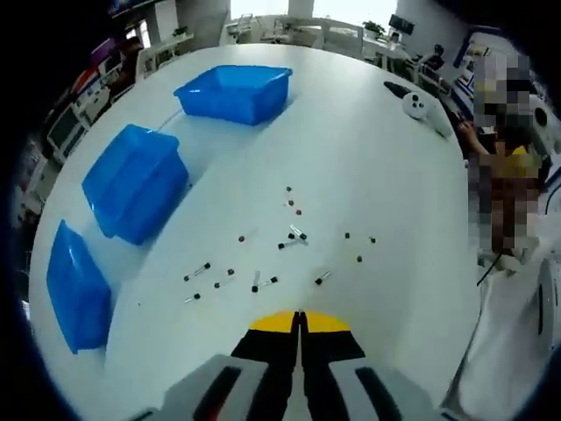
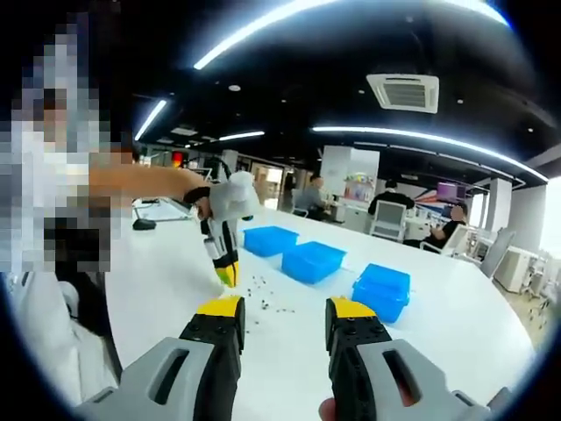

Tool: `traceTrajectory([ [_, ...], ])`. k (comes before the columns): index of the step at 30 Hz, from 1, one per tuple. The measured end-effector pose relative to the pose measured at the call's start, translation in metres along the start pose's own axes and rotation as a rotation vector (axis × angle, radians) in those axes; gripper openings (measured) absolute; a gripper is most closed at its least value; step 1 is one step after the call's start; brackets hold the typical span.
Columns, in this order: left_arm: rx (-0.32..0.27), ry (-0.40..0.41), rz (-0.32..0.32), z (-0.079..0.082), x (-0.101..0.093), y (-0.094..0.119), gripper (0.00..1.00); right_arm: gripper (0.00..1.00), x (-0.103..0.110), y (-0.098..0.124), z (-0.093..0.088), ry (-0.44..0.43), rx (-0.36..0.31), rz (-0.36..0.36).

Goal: Pick up the resistors one by one and place each resistor into its matching bin, sorting the parts by color and model until every resistor is separated into the correct bin for its type

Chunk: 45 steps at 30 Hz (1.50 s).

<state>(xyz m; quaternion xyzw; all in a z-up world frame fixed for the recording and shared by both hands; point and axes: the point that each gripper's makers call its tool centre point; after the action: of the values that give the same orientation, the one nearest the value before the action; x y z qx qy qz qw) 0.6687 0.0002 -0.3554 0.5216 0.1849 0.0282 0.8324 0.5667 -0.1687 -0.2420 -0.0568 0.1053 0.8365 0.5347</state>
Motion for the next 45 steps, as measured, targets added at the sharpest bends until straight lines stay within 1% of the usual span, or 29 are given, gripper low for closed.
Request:
traceTrajectory([
  [1,-0.021,-0.007,0.005,0.002,-0.003,0.006,0.04,0.39,0.000,0.000,0.000,0.000,0.001,0.000],
  [4,-0.117,-0.021,0.019,0.007,-0.012,0.021,0.04,0.39,-0.001,0.000,0.000,-0.002,0.001,-0.001],
  [6,-0.180,-0.017,0.034,0.003,-0.020,0.032,0.04,0.39,-0.001,0.000,0.000,-0.003,0.001,0.000],
  [9,-0.276,-0.001,0.036,-0.004,-0.029,0.044,0.04,0.39,0.000,0.001,0.001,-0.002,-0.001,0.001],
  [11,-0.345,0.010,0.045,-0.009,-0.031,0.054,0.04,0.39,0.001,0.001,0.002,-0.002,-0.002,0.002],
  [15,-0.501,0.042,0.071,-0.021,-0.039,0.073,0.04,0.39,0.001,-0.001,0.000,-0.003,0.004,0.002],
  [18,-0.605,0.076,0.090,-0.031,-0.041,0.086,0.04,0.39,0.001,-0.002,-0.002,-0.004,0.009,0.003],
  [19,-0.654,0.082,0.104,-0.032,-0.038,0.093,0.04,0.39,0.001,-0.003,-0.002,-0.004,0.010,0.002],
  [21,-0.755,0.064,0.127,-0.037,-0.041,0.106,0.04,0.39,0.000,-0.003,-0.003,-0.004,0.013,0.001],
  [22,-0.801,0.076,0.133,-0.039,-0.041,0.110,0.04,0.39,0.000,-0.004,-0.003,-0.004,0.014,0.000],
  [23,-0.828,0.077,0.133,-0.043,-0.043,0.112,0.04,0.39,-0.001,-0.004,-0.004,-0.004,0.016,-0.001],
  [26,-0.917,0.086,0.158,-0.048,-0.047,0.120,0.04,0.39,-0.002,-0.005,-0.005,-0.004,0.020,-0.004],
  [28,-0.948,0.083,0.167,-0.052,-0.051,0.122,0.04,0.39,-0.002,-0.005,-0.006,-0.004,0.022,-0.006],
  [30,-0.989,0.092,0.191,-0.055,-0.055,0.124,0.04,0.39,-0.003,-0.004,-0.006,-0.004,0.022,-0.008],
  [31,-0.992,0.091,0.192,-0.056,-0.056,0.124,0.04,0.39,-0.004,-0.004,-0.006,-0.005,0.022,-0.009],
  [33,-1.024,0.098,0.213,-0.056,-0.056,0.127,0.04,0.39,-0.004,-0.005,-0.007,-0.007,0.022,-0.010],
  [35,-1.032,0.103,0.224,-0.054,-0.054,0.128,0.04,0.39,-0.004,-0.005,-0.008,-0.007,0.025,-0.009],
  [37,-1.037,0.103,0.237,-0.050,-0.051,0.129,0.04,0.39,-0.003,-0.005,-0.008,-0.007,0.025,-0.008],
  [39,-1.028,0.092,0.242,-0.044,-0.048,0.129,0.04,0.39,-0.003,-0.004,-0.007,-0.006,0.023,-0.008],
  [41,-1.025,0.084,0.278,-0.038,-0.040,0.130,0.04,0.39,-0.004,-0.004,-0.006,-0.007,0.021,-0.010],
  [43,-1.025,0.086,0.283,-0.031,-0.035,0.130,0.04,0.39,-0.004,-0.003,-0.006,-0.008,0.021,-0.013],
  [45,-1.042,0.097,0.278,-0.022,-0.027,0.133,0.04,0.39,-0.005,-0.003,-0.006,-0.008,0.021,-0.013],
])
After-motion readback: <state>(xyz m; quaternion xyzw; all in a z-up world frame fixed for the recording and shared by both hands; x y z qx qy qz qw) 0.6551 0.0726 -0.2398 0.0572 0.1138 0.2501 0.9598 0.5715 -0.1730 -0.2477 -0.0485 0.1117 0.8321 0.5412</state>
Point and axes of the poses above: the point that each gripper's makers call its tool centre point, and the gripper's own axes: y roughly backward along the fingers, x roughly to its left, z roughly out of its top, and after that the axes turned 13 degrees about -z, right-handed
